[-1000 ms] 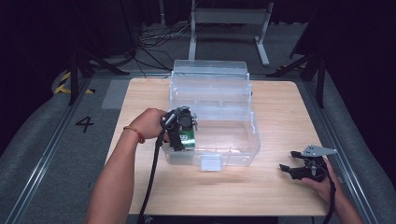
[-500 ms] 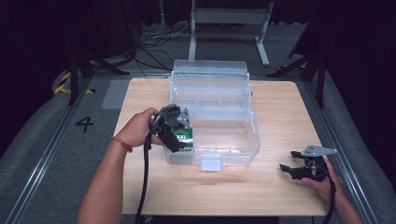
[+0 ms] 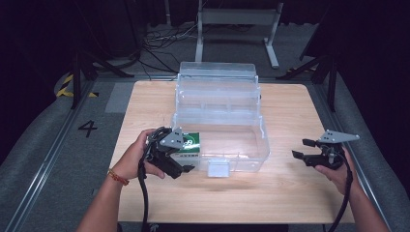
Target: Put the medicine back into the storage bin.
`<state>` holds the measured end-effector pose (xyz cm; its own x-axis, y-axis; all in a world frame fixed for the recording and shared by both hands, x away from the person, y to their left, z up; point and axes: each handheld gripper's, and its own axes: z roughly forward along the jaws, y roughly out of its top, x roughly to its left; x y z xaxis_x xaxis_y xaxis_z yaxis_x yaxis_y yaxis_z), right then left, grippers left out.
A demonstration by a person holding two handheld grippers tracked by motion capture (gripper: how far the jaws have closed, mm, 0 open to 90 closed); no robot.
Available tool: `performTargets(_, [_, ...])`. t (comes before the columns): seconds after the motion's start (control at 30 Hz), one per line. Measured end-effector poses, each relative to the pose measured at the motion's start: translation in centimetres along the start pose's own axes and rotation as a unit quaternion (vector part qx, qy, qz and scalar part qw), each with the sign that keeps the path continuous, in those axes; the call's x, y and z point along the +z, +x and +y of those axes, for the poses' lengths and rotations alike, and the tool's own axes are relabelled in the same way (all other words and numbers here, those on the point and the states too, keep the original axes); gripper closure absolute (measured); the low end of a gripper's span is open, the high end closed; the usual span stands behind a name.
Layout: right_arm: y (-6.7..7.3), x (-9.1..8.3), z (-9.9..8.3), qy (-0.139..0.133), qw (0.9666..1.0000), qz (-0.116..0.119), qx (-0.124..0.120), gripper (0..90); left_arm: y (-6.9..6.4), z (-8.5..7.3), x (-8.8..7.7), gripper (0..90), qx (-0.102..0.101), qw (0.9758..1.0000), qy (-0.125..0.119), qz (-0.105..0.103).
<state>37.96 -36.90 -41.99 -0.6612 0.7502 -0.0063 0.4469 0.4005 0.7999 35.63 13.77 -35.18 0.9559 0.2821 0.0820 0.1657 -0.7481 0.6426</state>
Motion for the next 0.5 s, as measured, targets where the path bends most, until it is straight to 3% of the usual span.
performTargets(0.07, [0.1, 0.1, 0.9, -0.005, 1.0, 0.001, -0.006, 30.5, -0.1, -0.2, 0.4, 22.3, -0.003, 1.0, 0.006, 0.001])
performTargets(0.1, [0.2, 0.4, 2.9, -0.019, 0.9997, 0.004, -0.018, 30.5, -0.6, -0.5, 0.8, 12.3, 0.006, 0.9999, 0.009, 0.002])
performTargets(0.13, [0.2, 0.4, 2.9, -0.019, 0.9997, 0.004, -0.018, 30.5, -0.6, -0.5, 0.8, 22.3, 0.006, 0.9999, 0.009, 0.002])
performTargets(0.2, [0.5, 0.9, 5.1, -0.029, 0.9991, 0.011, -0.027, 30.5, -1.0, -0.8, 1.3, 23.9, 0.015, 0.9998, 0.011, 0.002])
performTargets(0.27, [1.0, 1.4, 7.0, -0.035, 0.9983, 0.019, -0.043, 30.9, -1.5, -1.1, 1.7, 15.4, 0.015, 0.9998, 0.01, 0.012])
performTargets(0.3, [1.5, 1.9, 8.9, -0.041, 0.9969, 0.029, -0.061, 31.7, -1.7, -1.2, 1.8, 21.2, 0.016, 0.9997, 0.007, 0.014])
performTargets(0.5, [2.8, 3.1, 14.2, -0.066, 0.9916, 0.052, -0.098, 37.2, -1.6, -2.0, 2.7, 25.9, 0.004, 0.9999, 0.007, 0.011])
